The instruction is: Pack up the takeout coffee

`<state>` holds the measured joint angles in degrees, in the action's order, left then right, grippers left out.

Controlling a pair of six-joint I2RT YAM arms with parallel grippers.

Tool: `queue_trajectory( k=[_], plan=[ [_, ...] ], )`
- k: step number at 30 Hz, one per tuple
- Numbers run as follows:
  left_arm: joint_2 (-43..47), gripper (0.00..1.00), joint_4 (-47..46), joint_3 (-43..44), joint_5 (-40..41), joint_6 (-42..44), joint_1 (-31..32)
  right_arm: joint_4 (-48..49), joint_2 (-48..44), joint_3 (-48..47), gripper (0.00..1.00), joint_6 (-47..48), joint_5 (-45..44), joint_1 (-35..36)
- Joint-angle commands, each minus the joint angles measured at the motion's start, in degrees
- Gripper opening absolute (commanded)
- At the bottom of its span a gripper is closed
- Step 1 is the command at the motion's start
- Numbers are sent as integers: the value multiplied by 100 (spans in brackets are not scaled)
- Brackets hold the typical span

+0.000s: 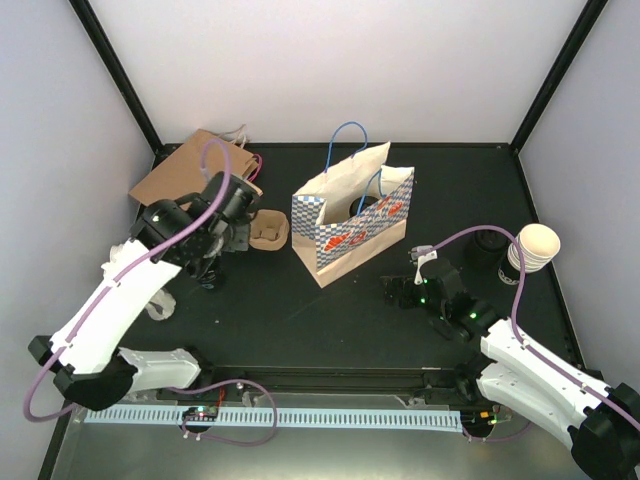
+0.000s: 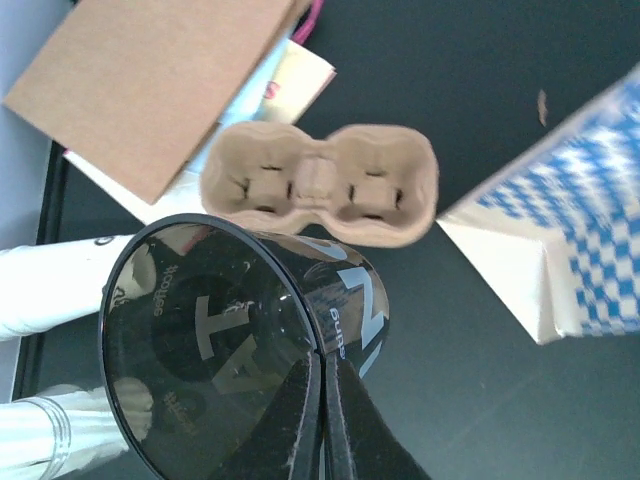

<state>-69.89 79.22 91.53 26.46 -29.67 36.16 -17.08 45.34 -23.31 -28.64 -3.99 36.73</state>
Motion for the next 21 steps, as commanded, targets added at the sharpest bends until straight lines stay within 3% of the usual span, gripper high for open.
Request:
queue_trajectory(
  k=[1,7,13,15,20,21],
  plan=[
    [-203,2,572,87,280,-670,899,126,1,-35,100,-3,-81,19],
    [-585,2,579,-392,351,-1348,2213,152,319,-119,100,-31,37,24],
    [-392,2,-266,-1274,-72,-1296,2483,968,1262,-63,96,-295,1167,23],
    [-160,2,-515,-1537,-171,-1233,2492,1337,1549,-34,78,-285,1442,42],
    [172,2,-1268,-2299,-589,-1005,2492,1751,2336,-230,5,-255,1405,116],
    [185,2,-1328,-2396,-632,-1016,2492,1769,2538,-316,2,-271,1388,116]
  ],
)
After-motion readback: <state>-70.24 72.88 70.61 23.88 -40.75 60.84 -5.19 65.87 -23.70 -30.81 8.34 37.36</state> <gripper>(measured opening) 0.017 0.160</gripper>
